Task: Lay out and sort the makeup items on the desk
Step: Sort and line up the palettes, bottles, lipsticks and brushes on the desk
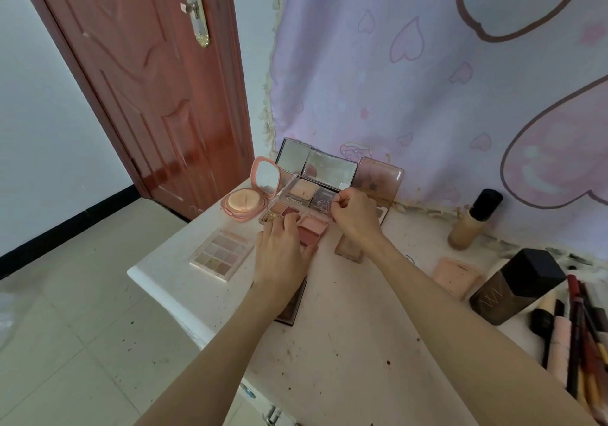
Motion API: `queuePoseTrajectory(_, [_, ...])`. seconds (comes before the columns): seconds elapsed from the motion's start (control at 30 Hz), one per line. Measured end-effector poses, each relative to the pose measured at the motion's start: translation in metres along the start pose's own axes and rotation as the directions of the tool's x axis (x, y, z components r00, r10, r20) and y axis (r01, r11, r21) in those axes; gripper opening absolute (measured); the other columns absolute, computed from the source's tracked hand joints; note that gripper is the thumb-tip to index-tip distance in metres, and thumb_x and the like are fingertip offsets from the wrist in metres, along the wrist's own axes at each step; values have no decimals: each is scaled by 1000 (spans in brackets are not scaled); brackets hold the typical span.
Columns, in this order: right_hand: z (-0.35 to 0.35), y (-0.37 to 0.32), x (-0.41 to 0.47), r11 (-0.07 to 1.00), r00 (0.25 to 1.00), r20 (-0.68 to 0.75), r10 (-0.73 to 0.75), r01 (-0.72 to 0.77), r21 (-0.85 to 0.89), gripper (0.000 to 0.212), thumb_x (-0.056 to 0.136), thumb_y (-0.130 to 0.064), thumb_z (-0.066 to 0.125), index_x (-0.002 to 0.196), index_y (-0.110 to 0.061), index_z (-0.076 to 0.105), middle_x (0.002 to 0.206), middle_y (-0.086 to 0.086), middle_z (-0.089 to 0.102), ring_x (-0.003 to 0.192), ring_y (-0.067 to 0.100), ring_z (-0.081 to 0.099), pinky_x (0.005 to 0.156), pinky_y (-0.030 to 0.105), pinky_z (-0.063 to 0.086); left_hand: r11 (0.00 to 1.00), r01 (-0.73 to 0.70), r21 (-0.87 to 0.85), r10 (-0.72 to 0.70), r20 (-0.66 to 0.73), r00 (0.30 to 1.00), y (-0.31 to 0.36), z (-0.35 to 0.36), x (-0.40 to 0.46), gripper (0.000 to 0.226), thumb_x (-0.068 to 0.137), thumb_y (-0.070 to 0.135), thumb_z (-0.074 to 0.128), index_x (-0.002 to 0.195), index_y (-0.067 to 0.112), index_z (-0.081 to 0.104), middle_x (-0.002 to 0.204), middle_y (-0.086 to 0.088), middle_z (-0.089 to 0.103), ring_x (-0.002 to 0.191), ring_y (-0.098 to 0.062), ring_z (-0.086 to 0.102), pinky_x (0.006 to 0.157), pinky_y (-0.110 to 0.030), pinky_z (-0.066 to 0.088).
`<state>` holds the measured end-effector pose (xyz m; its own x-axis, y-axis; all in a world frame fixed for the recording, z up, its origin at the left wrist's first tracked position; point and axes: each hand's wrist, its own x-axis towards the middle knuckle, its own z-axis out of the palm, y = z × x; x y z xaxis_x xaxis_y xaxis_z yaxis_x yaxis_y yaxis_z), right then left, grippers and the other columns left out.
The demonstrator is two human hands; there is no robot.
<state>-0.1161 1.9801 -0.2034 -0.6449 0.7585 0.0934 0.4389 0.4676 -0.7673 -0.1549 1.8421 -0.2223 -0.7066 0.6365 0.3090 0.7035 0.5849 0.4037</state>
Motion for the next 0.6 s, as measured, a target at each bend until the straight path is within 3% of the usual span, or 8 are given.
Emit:
queuePoseTrajectory(0.17, [0,0,1,991,994,-52,-98,92,-94,19,88,-10,55,95,-8,72,96,9,69,96,26,58,81,31,43,1000,2,11,-2,-13,1000,-1,3,2,48,87,33,59,127,11,44,124,-7,51,115,-24,43,94,-32,33])
queuePoseTrajectory(0.3, [1,0,6,997,996,-58,-73,72,-22,19,86,-10,56,96,-9,72,97,8,72,92,26,64,86,38,49,1000,6,13,-6,-18,1000,-1,5,5,47,86,30,62,125,10,46,122,-8,51,114,-26,45,94,-34,35])
queuePoseTrajectory(0.43, [-1,0,7,999,998,-51,-39,38,-25,23,88,-10,54,108,-8,66,106,7,68,102,21,60,80,22,41,1000,3,29,-3,-17,1000,-4,5,7,43,84,28,64,119,9,48,119,-9,51,112,-26,45,92,-35,37])
queuePoseTrajectory(0.5, [-6,-2,4,1000,998,-58,-23,23,5,28,89,-9,53,116,-9,61,110,7,66,103,20,58,79,22,39,1000,11,17,-11,-8,1000,-4,2,7,44,83,29,65,118,9,49,119,-9,51,112,-26,46,93,-35,38])
queuePoseTrajectory(0.6, [-14,-2,-7,999,996,-75,-41,43,31,29,91,-9,52,119,-9,59,109,5,65,89,14,58,78,22,41,999,-14,37,13,28,1000,-2,-4,1,47,86,33,61,126,12,46,125,-6,48,118,-24,41,96,-34,34])
